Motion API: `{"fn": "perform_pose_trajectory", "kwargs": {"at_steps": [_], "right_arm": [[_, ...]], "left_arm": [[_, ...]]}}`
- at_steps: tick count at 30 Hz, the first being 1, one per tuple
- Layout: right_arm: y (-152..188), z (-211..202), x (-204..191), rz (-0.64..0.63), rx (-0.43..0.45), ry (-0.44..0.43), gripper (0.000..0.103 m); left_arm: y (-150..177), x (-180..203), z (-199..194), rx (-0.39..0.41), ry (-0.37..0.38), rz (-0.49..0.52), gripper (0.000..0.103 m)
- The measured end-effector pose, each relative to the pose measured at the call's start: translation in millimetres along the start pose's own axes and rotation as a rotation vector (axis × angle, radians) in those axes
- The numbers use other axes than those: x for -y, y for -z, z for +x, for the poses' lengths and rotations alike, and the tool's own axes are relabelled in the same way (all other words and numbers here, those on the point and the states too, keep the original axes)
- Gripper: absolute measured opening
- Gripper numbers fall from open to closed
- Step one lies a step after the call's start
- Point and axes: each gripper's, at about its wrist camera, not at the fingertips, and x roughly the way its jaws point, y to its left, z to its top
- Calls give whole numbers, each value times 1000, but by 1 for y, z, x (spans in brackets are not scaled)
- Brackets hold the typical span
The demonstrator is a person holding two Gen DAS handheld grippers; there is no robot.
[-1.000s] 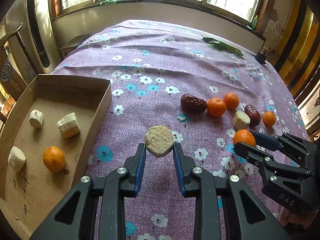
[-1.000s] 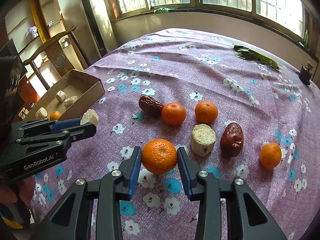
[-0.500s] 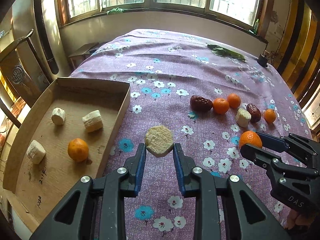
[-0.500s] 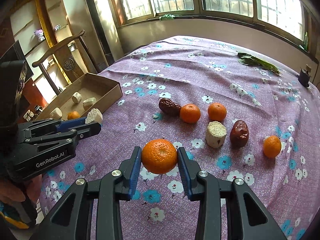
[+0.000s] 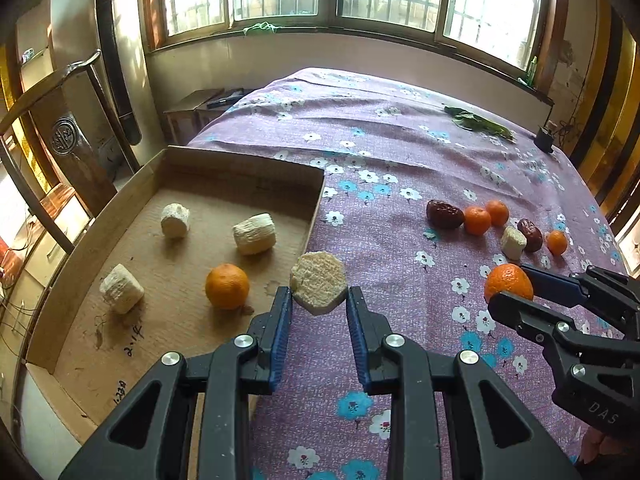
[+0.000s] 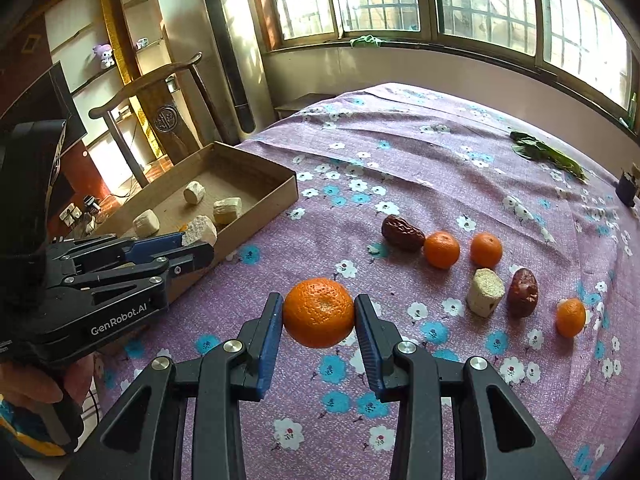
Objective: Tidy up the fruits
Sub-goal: 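Carry chunk and mandarin into the box and open both tools to release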
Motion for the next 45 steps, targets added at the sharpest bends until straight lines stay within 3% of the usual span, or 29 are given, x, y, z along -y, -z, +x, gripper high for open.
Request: {"fn": "perform_pose_trajectory", "kwargs": {"at_steps": [27,45], "right_arm": [[-45,42,-95,-196,-30,-124,40],[-48,101,-141,-294,-151,-210,40]], "left_arm": [[12,-101,-13,-1,-132,-130,27],[20,-129,2,-43,-153,-171,27]]}}
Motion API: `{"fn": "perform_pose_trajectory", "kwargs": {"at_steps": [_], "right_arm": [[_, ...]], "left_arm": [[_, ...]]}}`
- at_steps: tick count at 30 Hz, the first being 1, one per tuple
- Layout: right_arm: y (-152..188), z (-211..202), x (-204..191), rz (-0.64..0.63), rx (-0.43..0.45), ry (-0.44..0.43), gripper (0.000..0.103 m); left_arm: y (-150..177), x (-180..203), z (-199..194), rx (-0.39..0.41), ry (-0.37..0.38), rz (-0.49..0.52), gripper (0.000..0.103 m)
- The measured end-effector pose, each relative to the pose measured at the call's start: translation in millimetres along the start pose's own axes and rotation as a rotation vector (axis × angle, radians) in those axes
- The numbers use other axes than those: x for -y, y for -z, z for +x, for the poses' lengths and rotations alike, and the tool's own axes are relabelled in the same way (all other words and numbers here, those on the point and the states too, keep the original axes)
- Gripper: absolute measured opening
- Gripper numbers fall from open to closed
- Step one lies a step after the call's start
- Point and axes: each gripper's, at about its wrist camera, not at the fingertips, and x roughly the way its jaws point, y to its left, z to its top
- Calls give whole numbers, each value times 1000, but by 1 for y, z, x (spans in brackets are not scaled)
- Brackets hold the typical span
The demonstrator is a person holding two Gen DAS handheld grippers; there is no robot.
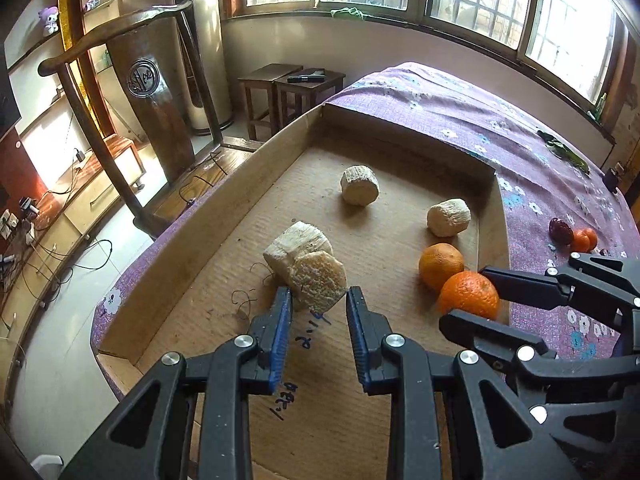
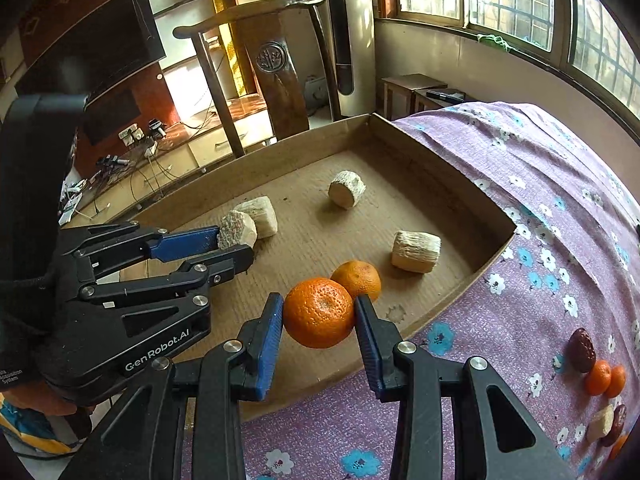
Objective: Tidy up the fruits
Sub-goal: 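Carry chunk and mandarin into the box and open both tools to release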
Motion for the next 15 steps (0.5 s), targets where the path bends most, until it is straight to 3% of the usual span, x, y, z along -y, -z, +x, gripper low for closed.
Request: {"fn": "perform_pose_trajectory", "kwargs": {"at_steps": [8,10,12,15], "right_arm": [[5,18,0,-4,-49,-3,40],[7,19,-3,-10,-45,-3,41],[7,19,-3,-9,-44,-3,41],[7,16,0,11,-45,-19,41]], "left_arm": [[0,0,5,-11,-7,-10,27],[0,0,4,-11,-14,-12,33],[0,-1,4,-6,-20,-18,54],[-1,-2,1,2,-25,-27,62]]}}
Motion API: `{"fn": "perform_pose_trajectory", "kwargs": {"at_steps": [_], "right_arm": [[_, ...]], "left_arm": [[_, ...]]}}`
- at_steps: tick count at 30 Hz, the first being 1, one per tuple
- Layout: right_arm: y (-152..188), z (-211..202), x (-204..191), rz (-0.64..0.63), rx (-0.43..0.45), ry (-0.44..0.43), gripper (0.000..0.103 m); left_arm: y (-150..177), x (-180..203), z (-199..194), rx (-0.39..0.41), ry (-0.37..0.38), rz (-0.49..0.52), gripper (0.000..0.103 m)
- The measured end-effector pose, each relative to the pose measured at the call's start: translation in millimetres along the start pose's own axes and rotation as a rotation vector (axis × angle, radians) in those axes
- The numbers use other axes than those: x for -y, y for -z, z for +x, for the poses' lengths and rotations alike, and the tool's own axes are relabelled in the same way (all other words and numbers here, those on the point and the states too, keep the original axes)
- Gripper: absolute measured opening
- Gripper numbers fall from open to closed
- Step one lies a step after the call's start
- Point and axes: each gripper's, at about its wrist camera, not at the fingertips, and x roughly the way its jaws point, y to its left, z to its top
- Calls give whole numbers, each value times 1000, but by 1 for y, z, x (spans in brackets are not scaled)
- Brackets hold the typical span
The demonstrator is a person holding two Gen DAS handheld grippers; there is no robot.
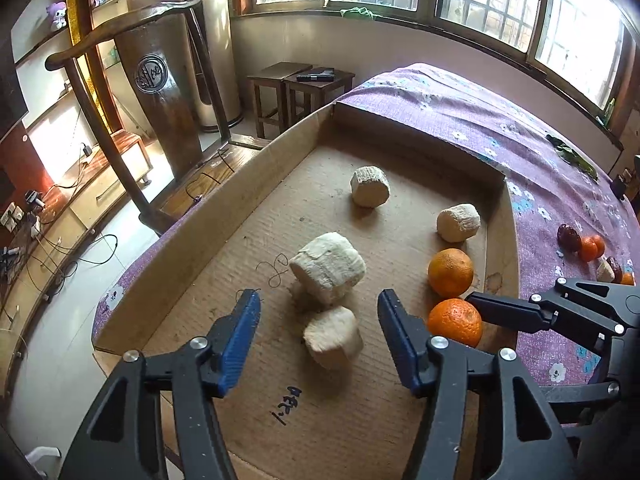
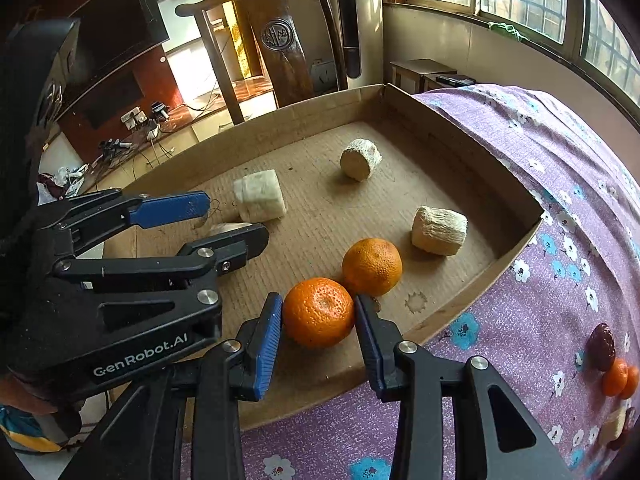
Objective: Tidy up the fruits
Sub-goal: 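Carry chunk and mandarin into the box and open both tools to release, then move both open tools back over the remaining dates and fruit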
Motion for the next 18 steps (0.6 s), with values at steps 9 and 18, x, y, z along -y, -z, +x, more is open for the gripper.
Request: {"fn": "perform_pose_trajectory", "kwargs": {"at_steps": [9,18], "right_arm": [[12,-42,13,44,84,35,63],[49,-92,58,190,144,123,76]], "left_arm": [[-3,14,-13,39,14,-9,76],[-4,68,-27,79,68,59,86]]}}
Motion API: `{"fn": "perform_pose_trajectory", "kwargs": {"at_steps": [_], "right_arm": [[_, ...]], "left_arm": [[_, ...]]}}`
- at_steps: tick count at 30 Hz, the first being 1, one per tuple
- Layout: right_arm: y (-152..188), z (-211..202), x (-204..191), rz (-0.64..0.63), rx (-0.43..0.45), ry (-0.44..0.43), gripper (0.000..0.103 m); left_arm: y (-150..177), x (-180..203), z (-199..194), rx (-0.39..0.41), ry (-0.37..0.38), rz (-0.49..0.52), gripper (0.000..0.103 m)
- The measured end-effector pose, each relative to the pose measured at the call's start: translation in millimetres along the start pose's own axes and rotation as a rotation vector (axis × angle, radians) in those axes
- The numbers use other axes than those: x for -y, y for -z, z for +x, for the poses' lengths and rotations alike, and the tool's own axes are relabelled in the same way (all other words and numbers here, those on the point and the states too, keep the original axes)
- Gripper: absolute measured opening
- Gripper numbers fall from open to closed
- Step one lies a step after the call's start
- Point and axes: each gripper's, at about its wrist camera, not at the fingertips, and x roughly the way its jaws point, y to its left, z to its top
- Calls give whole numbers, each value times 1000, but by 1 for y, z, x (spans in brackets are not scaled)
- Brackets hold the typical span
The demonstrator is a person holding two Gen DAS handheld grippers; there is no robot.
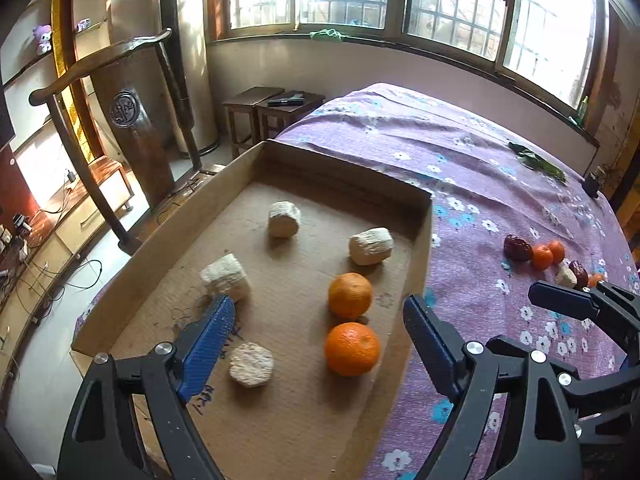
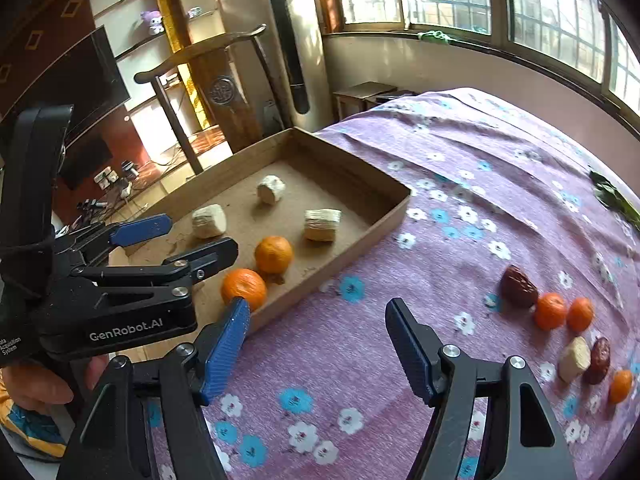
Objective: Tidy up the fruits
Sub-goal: 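Move both open tools back over the remaining dates and fruit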
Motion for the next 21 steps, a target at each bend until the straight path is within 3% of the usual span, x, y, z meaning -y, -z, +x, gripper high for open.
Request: {"fn": "perform_pose_trajectory", "kwargs": {"at_steps": [4,11,21], "right_arm": [[13,-22,30,61,8,71,84],[44,-59,88,171,44,137,90],[83,-77,163,302,32,210,90]], "left_arm": [[-1,31,0,-2,44,39,86],[-1,85,3,-13,118,126,86],[0,150,26,-92,189,211,86]]}}
